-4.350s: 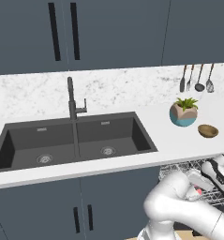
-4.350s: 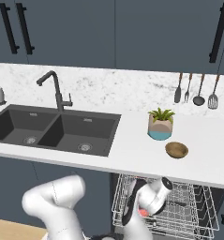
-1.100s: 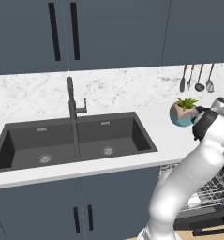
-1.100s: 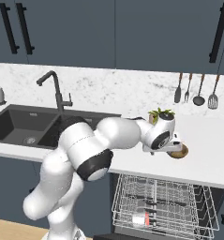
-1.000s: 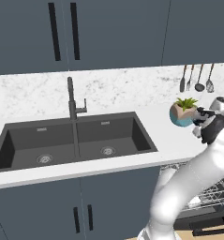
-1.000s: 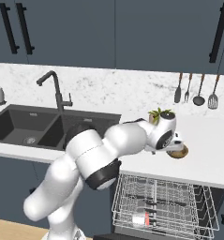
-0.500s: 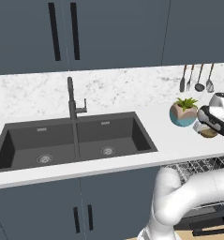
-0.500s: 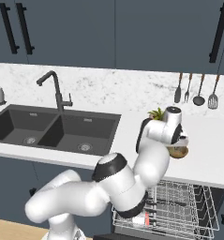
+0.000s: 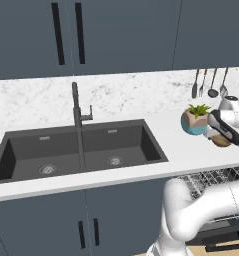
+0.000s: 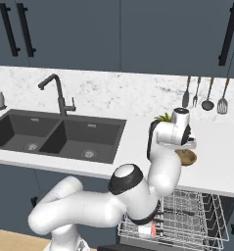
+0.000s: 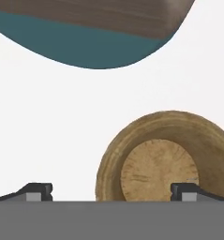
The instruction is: Pick up the cup and bowl from the counter, place them in the dishwasher, and close the dishwasher door.
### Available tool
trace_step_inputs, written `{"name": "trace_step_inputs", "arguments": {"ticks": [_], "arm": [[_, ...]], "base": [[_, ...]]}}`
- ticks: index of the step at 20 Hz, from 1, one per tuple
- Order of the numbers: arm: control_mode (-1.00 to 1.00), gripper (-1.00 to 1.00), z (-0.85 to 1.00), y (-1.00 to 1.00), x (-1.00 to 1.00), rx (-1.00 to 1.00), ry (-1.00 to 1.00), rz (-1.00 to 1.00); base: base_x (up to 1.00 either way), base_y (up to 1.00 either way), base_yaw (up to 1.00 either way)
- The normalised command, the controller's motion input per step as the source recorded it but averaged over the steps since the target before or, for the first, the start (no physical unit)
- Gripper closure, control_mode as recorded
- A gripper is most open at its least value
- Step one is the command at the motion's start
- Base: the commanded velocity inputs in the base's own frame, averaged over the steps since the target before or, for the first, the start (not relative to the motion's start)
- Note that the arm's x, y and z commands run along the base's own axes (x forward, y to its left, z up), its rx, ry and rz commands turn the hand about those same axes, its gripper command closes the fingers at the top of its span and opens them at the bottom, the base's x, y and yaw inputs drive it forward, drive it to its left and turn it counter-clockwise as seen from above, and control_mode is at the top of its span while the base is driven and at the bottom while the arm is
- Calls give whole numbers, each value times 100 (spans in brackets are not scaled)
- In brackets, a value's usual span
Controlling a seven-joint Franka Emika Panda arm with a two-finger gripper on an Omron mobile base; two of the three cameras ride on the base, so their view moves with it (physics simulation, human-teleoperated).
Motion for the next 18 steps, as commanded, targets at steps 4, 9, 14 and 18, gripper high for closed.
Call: {"name": "trace_step_inputs", "arguments": {"ticks": [4, 9, 14, 18], "arm": [[-100, -100, -2, -23, 12, 0, 7, 3], [-100, -100, -8, -12, -1, 0, 13, 1], [-100, -100, -2, 5, -1, -1, 3, 0], [-100, -100, 0, 16, -3, -2, 0, 0]], "base": [[0, 0, 0], [0, 0, 0], [0, 0, 0], [0, 0, 0]]}}
